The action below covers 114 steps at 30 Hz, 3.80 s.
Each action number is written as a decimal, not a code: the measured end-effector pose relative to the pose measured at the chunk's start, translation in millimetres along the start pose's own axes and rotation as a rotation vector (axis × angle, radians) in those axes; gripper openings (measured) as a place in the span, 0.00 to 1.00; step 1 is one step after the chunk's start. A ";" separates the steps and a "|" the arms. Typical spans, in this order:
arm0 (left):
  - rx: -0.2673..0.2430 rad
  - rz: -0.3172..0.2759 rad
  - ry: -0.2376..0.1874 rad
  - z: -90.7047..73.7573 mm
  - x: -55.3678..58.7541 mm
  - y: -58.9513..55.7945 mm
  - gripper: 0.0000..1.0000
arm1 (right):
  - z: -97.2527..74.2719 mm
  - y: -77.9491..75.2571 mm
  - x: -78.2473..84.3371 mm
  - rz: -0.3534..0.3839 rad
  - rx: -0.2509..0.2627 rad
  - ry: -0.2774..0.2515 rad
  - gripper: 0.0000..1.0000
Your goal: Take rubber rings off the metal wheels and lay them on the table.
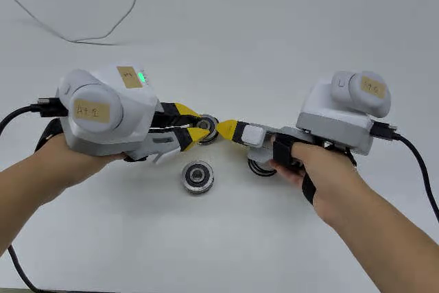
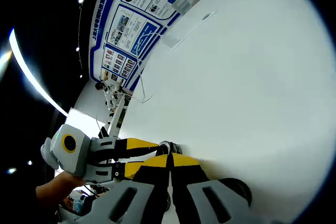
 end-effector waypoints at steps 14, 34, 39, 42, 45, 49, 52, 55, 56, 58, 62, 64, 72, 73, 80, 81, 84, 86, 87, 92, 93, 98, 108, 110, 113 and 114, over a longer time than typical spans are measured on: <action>0.000 -0.009 0.008 0.1 0.5 1.2 0.12 | -0.6 4.2 2.6 0.052 -0.001 -0.007 0.00; 0.000 -0.003 0.009 0.6 -0.3 0.4 0.12 | -0.8 12.1 4.5 -0.074 -0.009 0.002 0.00; 0.000 -0.004 0.010 0.5 -0.6 0.1 0.12 | 1.1 15.7 5.9 -0.103 -0.021 0.013 0.00; 0.000 -0.004 0.009 0.4 -0.6 0.0 0.12 | 2.4 17.8 6.7 -0.113 -0.029 0.021 0.00; 0.000 -0.004 0.009 0.4 -0.5 -0.1 0.12 | 1.8 17.7 6.4 -0.119 -0.030 0.024 0.00; -0.001 -0.003 0.007 0.2 -0.4 -0.2 0.12 | 1.2 17.8 6.3 -0.126 -0.040 0.030 0.00; -0.002 -0.003 0.005 0.0 -0.2 -0.4 0.12 | 0.7 18.7 7.0 -0.132 -0.048 0.037 0.00; -0.002 -0.001 0.005 0.0 -0.3 -0.6 0.12 | -0.6 20.5 7.1 -0.138 -0.064 0.043 0.00; -0.002 0.000 0.005 -0.1 -0.4 -0.6 0.12 | -1.3 20.9 7.3 -0.141 -0.064 0.043 0.00; -0.003 0.000 0.005 0.0 -0.4 -0.7 0.12 | -2.2 22.4 8.3 -0.151 -0.082 0.051 0.00; -0.005 0.002 0.006 0.0 -0.7 -0.8 0.12 | -4.9 20.6 6.9 -0.139 -0.075 0.038 0.00; -0.007 0.005 0.010 0.1 -1.2 -1.0 0.13 | -4.8 20.2 6.8 -0.133 -0.070 0.032 0.00; -0.015 0.017 0.039 0.5 -4.0 -1.2 0.13 | -1.2 16.1 5.4 -0.079 -0.003 0.009 0.01; -0.015 0.017 0.039 0.5 -4.0 -1.2 0.13 | -1.2 16.2 5.3 -0.079 -0.004 0.008 0.01; -0.018 0.006 0.025 -5.2 -6.6 0.6 0.15 | -0.5 17.2 6.2 -0.067 -0.001 0.006 0.01; -0.023 0.006 0.022 -6.9 -6.9 1.4 0.16 | -0.1 17.8 6.4 -0.064 -0.003 0.004 0.01; -0.037 0.007 0.019 -13.3 -8.1 3.4 0.17 | 0.8 20.0 6.8 -0.060 -0.013 0.001 0.01; -0.045 -0.006 0.015 -18.8 -7.6 4.7 0.17 | 1.8 22.4 8.0 -0.066 -0.018 0.002 0.01; -0.055 -0.008 0.022 -22.0 -6.1 5.4 0.17 | 2.2 23.7 8.7 -0.062 -0.025 0.003 0.01; -0.109 -0.048 0.011 -37.5 -3.0 8.0 0.16 | 4.1 31.3 10.6 -0.040 -0.073 0.006 0.01; -0.116 -0.051 0.009 -39.8 -2.9 8.4 0.16 | 4.1 33.3 11.1 -0.037 -0.087 0.010 0.01; -0.153 -0.084 -0.012 -51.5 -4.8 8.2 0.17 | -3.9 41.5 7.2 -0.016 -0.125 -0.021 0.01; -0.181 -0.114 -0.072 -58.5 -9.3 -3.8 0.24 | -38.4 27.9 -2.8 0.000 -0.099 -0.068 0.01; -0.188 -0.120 -0.083 -59.7 -9.5 -5.5 0.26 | -45.5 21.2 -1.1 0.016 -0.088 -0.077 0.01; -0.201 -0.127 -0.094 -62.5 -9.0 -7.1 0.29 | -55.0 12.3 3.2 0.033 -0.070 -0.084 0.01; -0.207 -0.133 -0.099 -63.6 -8.9 -7.1 0.30 | -57.3 10.2 4.6 0.045 -0.067 -0.087 0.01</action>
Point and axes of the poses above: the centre of the closed fingertips' face, and the gripper's own axes: z roughly forward along the fingers, y roughly to its left, x roughly out of its underside, the point moved 8 cm from there along -z, roughly backward along the fingers, and after that the axes turned 15 degrees about z, right-handed, at the moved point
